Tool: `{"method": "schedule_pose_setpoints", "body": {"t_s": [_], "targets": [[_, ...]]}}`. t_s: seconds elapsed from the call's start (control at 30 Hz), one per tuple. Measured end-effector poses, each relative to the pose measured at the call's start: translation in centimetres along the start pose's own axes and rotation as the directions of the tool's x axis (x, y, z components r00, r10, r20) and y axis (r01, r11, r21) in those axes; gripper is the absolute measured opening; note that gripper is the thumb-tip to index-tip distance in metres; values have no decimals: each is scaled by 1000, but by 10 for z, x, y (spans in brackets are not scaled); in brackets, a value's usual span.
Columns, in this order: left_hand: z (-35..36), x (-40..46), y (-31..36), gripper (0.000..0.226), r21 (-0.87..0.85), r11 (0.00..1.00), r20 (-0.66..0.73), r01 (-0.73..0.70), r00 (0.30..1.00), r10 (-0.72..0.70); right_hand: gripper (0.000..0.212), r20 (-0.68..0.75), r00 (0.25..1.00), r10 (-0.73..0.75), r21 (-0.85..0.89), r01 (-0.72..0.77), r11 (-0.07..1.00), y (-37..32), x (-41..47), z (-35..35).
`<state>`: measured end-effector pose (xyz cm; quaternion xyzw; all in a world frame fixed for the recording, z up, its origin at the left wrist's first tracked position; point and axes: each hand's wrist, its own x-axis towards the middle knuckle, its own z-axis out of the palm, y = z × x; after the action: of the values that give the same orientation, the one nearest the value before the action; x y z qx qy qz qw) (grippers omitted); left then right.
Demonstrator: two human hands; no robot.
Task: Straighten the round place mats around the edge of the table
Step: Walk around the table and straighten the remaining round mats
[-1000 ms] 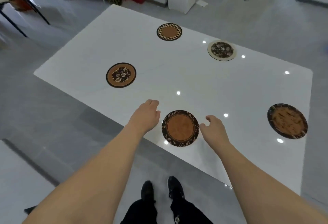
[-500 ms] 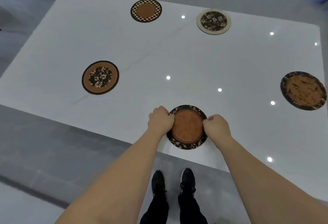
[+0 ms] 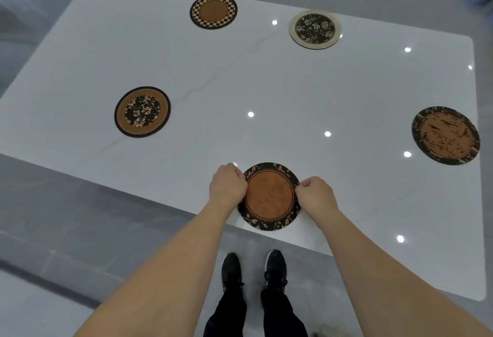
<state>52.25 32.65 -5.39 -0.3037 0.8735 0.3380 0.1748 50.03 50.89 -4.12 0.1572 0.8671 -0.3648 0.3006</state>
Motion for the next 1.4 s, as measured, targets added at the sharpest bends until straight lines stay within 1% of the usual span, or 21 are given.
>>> {"method": "schedule_pose_setpoints", "body": {"t_s": [0.03, 0.1, 0.13, 0.17, 0.23, 0.3, 0.57, 0.63, 0.77, 0.83, 0.93, 0.97, 1.07, 1.13, 1.2, 1.3, 1.4], "targets": [[0, -1, 0, 20, -2, 1000, -4, -2, 1000, 2, 16, -15, 1000, -2, -3, 2, 1000, 0, -1, 0], [1, -2, 1, 22, -6, 1000, -12, -7, 1000, 7, 30, -48, 999, -10, -4, 10, 1000, 3, 0, 1], [1, -3, 1, 22, -7, 1000, -16, -10, 1000, 9, 32, -49, 999, -11, -2, 10, 1000, 4, 1, 1], [2, -4, 2, 23, -9, 1000, -22, -12, 1000, 12, 30, -42, 999, -16, -5, 16, 1000, 6, 1, 1], [2, -6, 1, 23, -10, 1000, -33, -17, 999, 17, 18, -28, 999, -22, -22, 21, 1000, 7, -1, 0], [3, -8, 2, 22, -9, 1000, -35, -20, 999, 19, 14, -30, 999, -25, -25, 24, 999, 9, -1, 0], [6, -11, 3, 24, 27, 1000, -39, 0, 999, 2, 16, -41, 999, -30, -64, 27, 998, 13, -5, -5], [6, -10, 4, 24, 30, 1000, -36, 7, 999, -6, 21, -64, 997, -40, -65, 35, 997, 15, -4, -5], [7, -9, 4, 22, 37, 999, -31, 8, 999, -6, 26, -62, 997, -53, -68, 48, 997, 16, -4, -7], [5, -8, 3, 23, 64, 998, -14, -8, 1000, 9, 22, -53, 997, -60, -84, 56, 995, 15, -4, -7], [-4, -6, 1, 24, 119, 989, 44, -93, 995, 88, 11, -41, 995, -87, -178, 78, 981, 9, -8, -5], [-9, -6, -1, 25, 155, 979, 50, -130, 991, 124, 11, -41, 993, -115, -226, 103, 969, 5, -10, -4], [-31, -10, -13, 28, 266, 936, 15, -232, 972, 237, 37, -37, 966, -255, -360, 225, 905, -15, -21, 2], [-50, -16, -26, 30, 301, 915, -34, -270, 955, 293, 45, 4, 939, -344, -394, 318, 863, -35, -31, 9], [-71, -19, -40, 30, 325, 900, -102, -289, 936, 337, 48, 53, 909, -414, -400, 400, 825, -58, -41, 19], [-107, -18, -64, 32, 352, 892, -171, -286, 917, 361, 49, 109, 859, -500, -415, 496, 763, -95, -55, 43], [-144, -12, -90, 34, 376, 882, -187, -283, 909, 372, 50, 125, 841, -527, -420, 526, 740, -132, -68, 71]]}}
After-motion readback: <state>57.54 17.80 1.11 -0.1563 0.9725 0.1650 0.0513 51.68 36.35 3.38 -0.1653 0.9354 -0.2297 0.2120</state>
